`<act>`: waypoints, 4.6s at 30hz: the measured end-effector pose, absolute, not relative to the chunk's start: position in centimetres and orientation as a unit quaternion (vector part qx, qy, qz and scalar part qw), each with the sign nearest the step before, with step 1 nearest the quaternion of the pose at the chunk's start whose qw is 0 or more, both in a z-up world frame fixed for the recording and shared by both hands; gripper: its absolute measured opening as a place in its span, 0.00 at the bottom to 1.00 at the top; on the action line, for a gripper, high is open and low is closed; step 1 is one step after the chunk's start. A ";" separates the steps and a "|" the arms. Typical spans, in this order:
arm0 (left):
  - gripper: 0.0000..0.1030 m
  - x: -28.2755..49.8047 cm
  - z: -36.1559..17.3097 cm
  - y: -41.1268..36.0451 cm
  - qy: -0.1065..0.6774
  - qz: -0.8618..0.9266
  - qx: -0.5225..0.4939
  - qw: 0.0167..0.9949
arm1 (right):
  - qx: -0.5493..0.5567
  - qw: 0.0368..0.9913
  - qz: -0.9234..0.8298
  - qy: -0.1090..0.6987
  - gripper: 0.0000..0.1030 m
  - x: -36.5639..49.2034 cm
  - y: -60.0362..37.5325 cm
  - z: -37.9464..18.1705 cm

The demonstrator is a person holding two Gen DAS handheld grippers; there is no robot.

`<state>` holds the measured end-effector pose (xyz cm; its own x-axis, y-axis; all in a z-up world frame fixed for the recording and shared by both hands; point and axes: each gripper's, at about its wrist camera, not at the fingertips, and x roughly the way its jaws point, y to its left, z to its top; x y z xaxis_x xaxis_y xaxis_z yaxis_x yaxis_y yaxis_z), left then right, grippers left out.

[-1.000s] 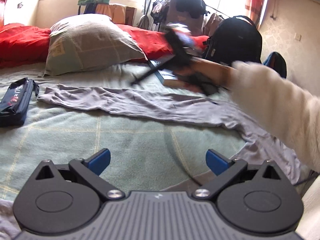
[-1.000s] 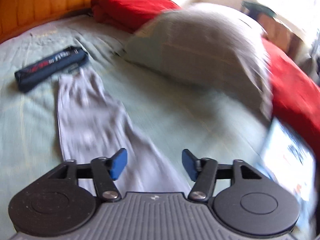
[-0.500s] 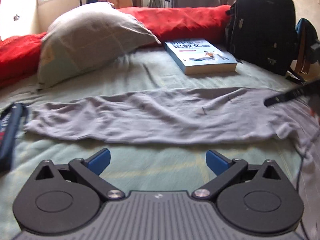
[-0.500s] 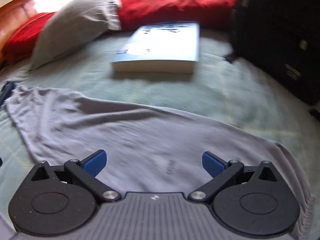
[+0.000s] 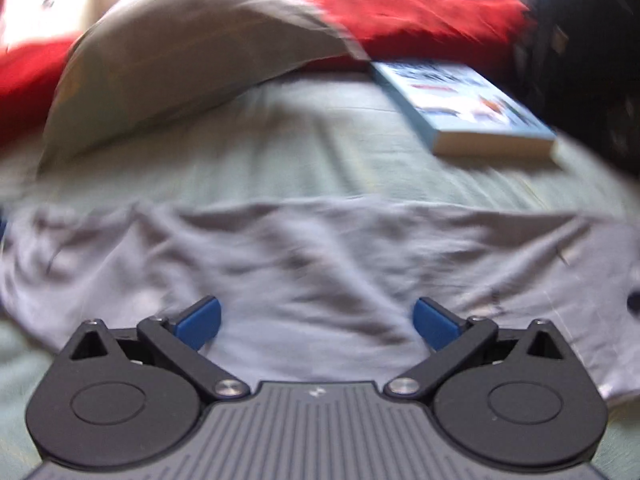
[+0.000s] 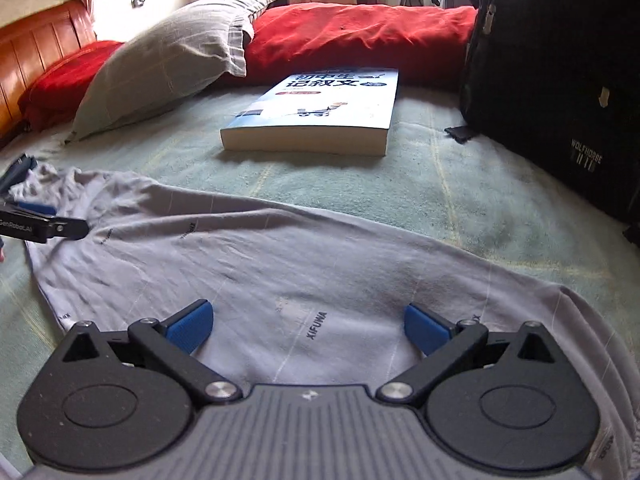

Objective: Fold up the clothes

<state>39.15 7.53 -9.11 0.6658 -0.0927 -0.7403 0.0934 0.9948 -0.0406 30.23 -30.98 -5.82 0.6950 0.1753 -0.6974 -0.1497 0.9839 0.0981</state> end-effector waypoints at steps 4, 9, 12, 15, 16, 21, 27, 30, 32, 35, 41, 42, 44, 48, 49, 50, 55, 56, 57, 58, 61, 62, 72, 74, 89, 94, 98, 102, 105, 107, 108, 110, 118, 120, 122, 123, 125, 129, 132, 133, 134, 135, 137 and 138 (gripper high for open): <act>0.99 39.3 -8.2 9.5 0.427 0.025 -0.022 0.904 | 0.058 0.919 0.091 0.379 1.00 30.2 -32.0 -5.6; 0.98 39.8 -5.4 5.3 0.423 -0.050 -0.083 0.901 | 0.084 0.915 0.117 0.378 1.00 29.8 -32.3 -4.9; 0.99 40.7 -4.1 0.8 0.417 -0.155 -0.151 0.883 | 0.091 0.914 0.128 0.374 1.00 29.6 -32.4 -4.8; 0.99 42.2 -4.5 -3.0 0.433 -0.212 -0.193 0.854 | 0.093 0.913 0.124 0.376 1.00 29.7 -32.5 -5.0; 0.99 42.7 -4.8 -4.2 0.439 -0.224 -0.200 0.847 | 0.097 0.913 0.122 0.376 1.00 29.7 -32.6 -5.1; 0.99 45.4 -7.9 -6.0 0.454 -0.193 -0.209 0.844 | 0.115 0.912 0.126 0.374 1.00 29.6 -33.0 -5.1; 0.99 45.7 -7.6 -5.6 0.395 -0.114 -0.191 0.891 | 0.124 0.911 0.129 0.373 1.00 29.5 -33.3 -5.1; 0.99 44.5 -6.6 -5.9 0.396 -0.153 -0.196 0.884 | 0.134 0.909 0.133 0.373 1.00 29.4 -33.5 -5.0; 0.99 43.5 -6.0 -6.3 0.398 -0.192 -0.201 0.874 | 0.139 0.906 0.138 0.374 1.00 29.4 -33.5 -5.0; 0.99 43.0 -6.7 -6.7 0.427 -0.216 -0.221 0.850 | 0.138 0.903 0.149 0.379 1.00 29.2 -33.1 -4.9; 0.99 42.1 -7.7 -4.8 0.449 -0.188 -0.226 0.844 | 0.082 0.901 0.172 0.389 1.00 28.7 -31.1 -4.7; 0.99 41.8 -7.2 -4.3 0.447 -0.185 -0.222 0.847 | 0.072 0.902 0.173 0.389 1.00 28.5 -30.8 -4.7; 0.99 41.5 -6.0 -3.2 0.435 -0.178 -0.196 0.861 | 0.063 0.898 0.186 0.394 1.00 28.3 -30.2 -4.6; 0.99 41.8 -5.1 0.1 0.430 -0.135 -0.162 0.878 | 0.068 0.885 0.233 0.399 1.00 27.7 -29.0 -4.4; 0.99 42.2 -5.7 1.1 0.442 -0.134 -0.173 0.870 | 0.068 0.882 0.241 0.399 1.00 27.6 -28.8 -4.3; 0.99 42.5 -6.3 2.2 0.454 -0.133 -0.186 0.861 | 0.065 0.881 0.245 0.400 1.00 27.5 -28.6 -4.4; 0.99 42.4 -8.0 7.1 0.445 -0.088 -0.211 0.866 | 0.065 0.881 0.239 0.403 1.00 27.7 -28.7 -4.6; 0.99 42.3 -7.9 8.3 0.442 -0.060 -0.210 0.870 | 0.070 0.881 0.236 0.404 1.00 27.8 -28.9 -4.6; 0.99 42.3 -7.7 9.5 0.441 -0.041 -0.220 0.869 | 0.077 0.881 0.235 0.404 1.00 27.9 -29.1 -4.7; 0.99 42.3 -7.3 10.8 0.436 -0.037 -0.236 0.867 | 0.082 0.880 0.234 0.405 1.00 28.0 -29.3 -4.7; 0.99 41.8 -5.4 13.9 0.401 -0.025 -0.261 0.878 | 0.094 0.879 0.232 0.405 1.00 28.1 -29.5 -4.7; 0.99 41.8 -4.8 14.7 0.387 -0.020 -0.259 0.885 | 0.097 0.880 0.231 0.404 1.00 28.1 -29.6 -4.7; 0.99 45.3 -8.3 19.7 0.410 0.097 -0.188 0.887 | 0.091 0.886 0.215 0.401 1.00 28.2 -29.2 -4.8; 0.99 45.8 -9.0 20.7 0.398 0.147 -0.157 0.892 | 0.087 0.887 0.212 0.400 1.00 28.1 -29.1 -4.9; 0.99 46.6 -4.1 22.2 0.343 0.076 -0.190 0.917 | 0.059 0.895 0.199 0.395 1.00 27.9 -28.0 -5.1; 0.99 48.6 -7.6 22.0 0.385 0.087 -0.194 0.898 | 0.063 0.895 0.199 0.393 1.00 27.9 -28.1 -5.2; 0.99 48.7 -9.3 22.0 0.359 0.135 -0.171 0.907 | 0.059 0.897 0.197 0.391 1.00 27.9 -27.9 -5.3; 0.99 48.5 -8.4 20.8 0.327 0.189 -0.122 0.918 | 0.046 0.900 0.195 0.387 1.00 27.8 -27.6 -5.5; 0.99 47.5 -7.1 21.0 0.324 0.147 -0.150 0.923 | 0.042 0.900 0.195 0.387 1.00 27.8 -27.5 -5.4; 0.99 46.7 -6.7 21.4 0.334 0.103 -0.181 0.919 | 0.044 0.900 0.194 0.387 1.00 27.8 -27.5 -5.4; 0.99 46.6 -6.7 21.6 0.345 0.083 -0.194 0.915 | 0.045 0.900 0.194 0.387 1.00 27.8 -27.5 -5.4; 0.99 46.1 -7.4 22.3 0.375 0.073 -0.215 0.899 | 0.046 0.900 0.194 0.388 1.00 27.8 -27.6 -5.4; 0.99 45.6 -7.4 22.7 0.378 0.151 -0.175 0.896 | 0.042 0.900 0.195 0.387 1.00 27.8 -27.5 -5.4; 0.99 45.9 -7.2 21.9 0.386 0.123 -0.168 0.899 | 0.040 0.900 0.195 0.387 1.00 27.8 -27.5 -5.4; 0.99 46.3 -7.4 20.8 0.406 0.065 -0.166 0.897 | 0.039 0.900 0.194 0.387 1.00 27.8 -27.5 -5.5; 0.99 46.4 -7.7 20.2 0.414 0.044 -0.154 0.896 | 0.039 0.900 0.194 0.387 1.00 27.8 -27.5 -5.5; 0.99 46.3 -8.5 19.1 0.428 0.021 -0.114 0.896 | 0.040 0.900 0.195 0.387 1.00 27.8 -27.5 -5.5; 0.99 46.4 -9.3 18.9 0.437 0.089 -0.058 0.893 | 0.045 0.900 0.195 0.388 1.00 27.9 -27.6 -5.4; 0.99 46.1 -8.1 17.9 0.429 0.080 -0.074 0.897 | 0.049 0.900 0.195 0.387 1.00 27.8 -27.6 -5.4; 0.99 46.0 -7.7 16.9 0.427 0.063 -0.071 0.899 | 0.049 0.900 0.195 0.387 1.00 27.9 -27.6 -5.4; 0.99 45.9 -7.2 15.5 0.425 0.042 -0.063 0.902 | 0.050 0.900 0.195 0.388 1.00 27.9 -27.6 -5.4; 0.99 45.8 -6.8 13.7 0.427 0.015 -0.051 0.903 | 0.050 0.900 0.195 0.388 1.00 27.9 -27.6 -5.4; 0.99 45.3 -6.2 9.5 0.435 -0.050 -0.025 0.899 | 0.049 0.900 0.195 0.388 1.00 27.9 -27.6 -5.4; 0.99 45.1 -6.1 7.2 0.438 -0.083 -0.010 0.895 | 0.048 0.900 0.195 0.387 1.00 27.9 -27.6 -5.4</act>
<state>45.12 7.22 -6.06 0.6026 -0.1577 -0.7823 0.1398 0.9860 -0.0910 27.88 -27.62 -5.44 0.6239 0.3880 -0.6784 -0.3130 0.9194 0.2380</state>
